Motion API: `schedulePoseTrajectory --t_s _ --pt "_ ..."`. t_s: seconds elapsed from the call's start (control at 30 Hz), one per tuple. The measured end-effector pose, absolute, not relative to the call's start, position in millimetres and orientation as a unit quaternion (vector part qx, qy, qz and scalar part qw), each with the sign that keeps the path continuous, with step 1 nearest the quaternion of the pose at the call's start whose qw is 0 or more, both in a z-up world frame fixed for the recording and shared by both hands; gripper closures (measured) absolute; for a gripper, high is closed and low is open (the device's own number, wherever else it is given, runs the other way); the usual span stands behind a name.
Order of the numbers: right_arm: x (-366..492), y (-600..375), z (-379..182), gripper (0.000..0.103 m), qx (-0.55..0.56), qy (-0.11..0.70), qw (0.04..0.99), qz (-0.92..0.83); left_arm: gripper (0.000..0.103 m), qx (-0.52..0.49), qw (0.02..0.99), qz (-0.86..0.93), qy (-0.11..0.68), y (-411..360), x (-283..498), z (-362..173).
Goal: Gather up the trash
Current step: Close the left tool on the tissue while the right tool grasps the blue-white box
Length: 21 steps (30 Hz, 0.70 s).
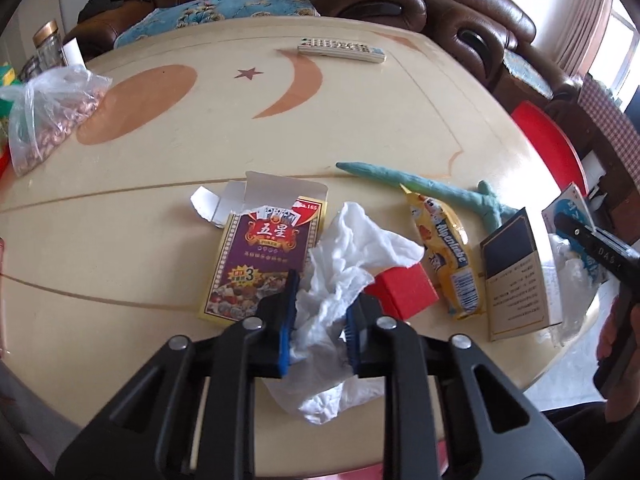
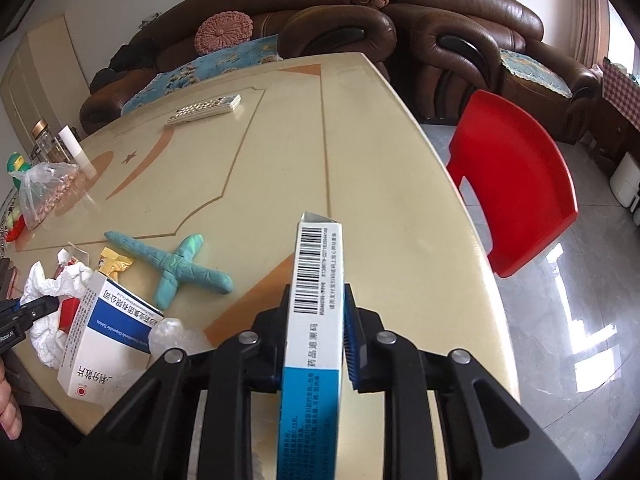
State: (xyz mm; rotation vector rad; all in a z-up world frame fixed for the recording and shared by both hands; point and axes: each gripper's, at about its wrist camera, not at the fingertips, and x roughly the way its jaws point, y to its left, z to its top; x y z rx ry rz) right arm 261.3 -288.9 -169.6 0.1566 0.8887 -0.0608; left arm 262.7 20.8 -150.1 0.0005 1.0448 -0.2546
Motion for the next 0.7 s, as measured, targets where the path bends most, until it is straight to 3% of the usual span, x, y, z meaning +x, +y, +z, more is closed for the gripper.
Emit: schedulePoseTrajectory --t_s 0.7 --pt "237.4 -293.7 -126.2 0.081 0.075 0.364 0.926 -0.06 0.084 0.012 0.902 -0.112 0.417 23.2 229.8 -94.1"
